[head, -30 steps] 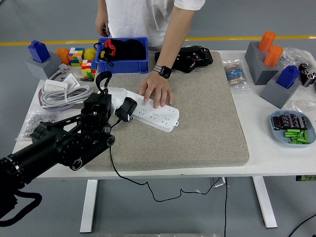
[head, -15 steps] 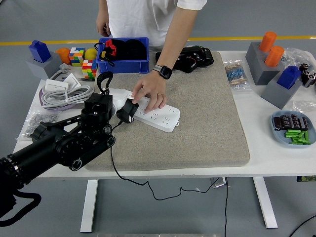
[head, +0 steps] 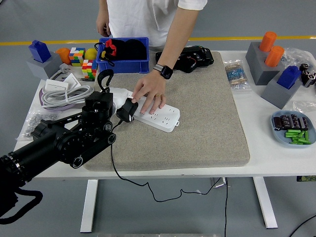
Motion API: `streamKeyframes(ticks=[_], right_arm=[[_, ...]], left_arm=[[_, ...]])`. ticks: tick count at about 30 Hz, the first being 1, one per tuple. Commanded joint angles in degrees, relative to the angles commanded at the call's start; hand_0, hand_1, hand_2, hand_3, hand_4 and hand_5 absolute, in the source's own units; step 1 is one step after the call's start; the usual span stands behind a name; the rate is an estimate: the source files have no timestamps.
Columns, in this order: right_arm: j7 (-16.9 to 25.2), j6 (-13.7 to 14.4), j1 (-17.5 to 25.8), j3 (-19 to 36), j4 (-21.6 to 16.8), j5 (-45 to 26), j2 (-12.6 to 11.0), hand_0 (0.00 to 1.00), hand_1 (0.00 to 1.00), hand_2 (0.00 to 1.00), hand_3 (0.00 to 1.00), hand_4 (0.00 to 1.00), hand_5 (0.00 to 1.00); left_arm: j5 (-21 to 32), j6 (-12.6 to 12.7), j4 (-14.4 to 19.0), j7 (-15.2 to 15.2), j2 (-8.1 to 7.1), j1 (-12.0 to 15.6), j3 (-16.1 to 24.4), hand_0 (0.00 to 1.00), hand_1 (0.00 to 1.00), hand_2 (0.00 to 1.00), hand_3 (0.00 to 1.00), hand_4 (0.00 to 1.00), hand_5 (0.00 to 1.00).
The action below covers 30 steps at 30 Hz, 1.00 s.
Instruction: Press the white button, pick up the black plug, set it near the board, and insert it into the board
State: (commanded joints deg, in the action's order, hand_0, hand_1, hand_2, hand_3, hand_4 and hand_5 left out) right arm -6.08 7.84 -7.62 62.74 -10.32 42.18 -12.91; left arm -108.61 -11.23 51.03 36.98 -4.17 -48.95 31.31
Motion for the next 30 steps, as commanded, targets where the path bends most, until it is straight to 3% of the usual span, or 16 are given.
streamKeyframes(ticks=[5,6,11,12,17,18,23,24,30], right_arm=[[-0.01,0.0,-0.05,0.11,0.0,0.09,0.03,0.642,0.583,0.615,0.55,0.637,0.31],[-0.01,-0.02,-0.06,0.1,0.0,0.06,0.03,0.644,0.583,0.615,0.55,0.637,0.31],[0.03,0.01,-0.1,0.29,-0.01,0.12,0.07,0.644,0.583,0.615,0.55,0.637,0.31],[0.03,0.01,-0.1,0.31,0.0,0.12,0.07,0.644,0.583,0.615,0.55,0.637,0.31],[0.03,-0.01,-0.02,0.28,0.0,0.08,0.15,0.644,0.583,0.615,0.55,0.637,0.31],[0.03,-0.02,-0.01,0.27,0.0,0.07,0.16,0.643,0.582,0.615,0.55,0.637,0.31],[0.04,-0.02,0.06,0.36,0.0,0.09,0.2,0.643,0.582,0.615,0.55,0.637,0.31],[0.05,-0.01,0.08,0.37,0.0,0.09,0.2,0.644,0.582,0.615,0.55,0.637,0.31],[0.06,-0.02,0.05,0.57,0.0,0.12,0.31,0.644,0.582,0.615,0.549,0.638,0.31]], left_arm=[[0.22,0.16,0.58,0.0,-0.13,-0.09,0.47,0.194,0.391,0.379,0.616,0.737,0.099],[0.11,0.23,0.7,0.0,-0.14,-0.1,0.55,0.611,0.733,0.64,0.8,0.924,0.623],[0.07,0.72,1.04,0.0,-0.18,-0.09,0.74,0.611,0.733,0.64,0.8,0.924,0.623],[0.03,0.89,1.13,0.0,-0.19,-0.07,0.82,0.807,0.9,0.893,0.926,0.947,0.827],[-0.25,1.87,1.64,0.0,-0.29,0.04,1.38,0.807,0.9,0.893,0.926,0.947,0.827],[-0.37,2.16,1.71,0.0,-0.31,0.06,1.52,0.882,0.96,0.97,0.976,0.952,0.941],[-1.15,3.53,2.59,0.0,-0.55,0.4,2.54,0.882,0.96,0.97,0.976,0.952,0.941],[-1.28,3.75,2.87,0.0,-0.6,0.51,2.86,0.918,0.991,0.998,0.998,0.952,0.998],[-2.83,6.59,5.35,0.0,-1.31,1.61,5.51,0.924,0.993,0.998,0.998,0.946,0.998]])
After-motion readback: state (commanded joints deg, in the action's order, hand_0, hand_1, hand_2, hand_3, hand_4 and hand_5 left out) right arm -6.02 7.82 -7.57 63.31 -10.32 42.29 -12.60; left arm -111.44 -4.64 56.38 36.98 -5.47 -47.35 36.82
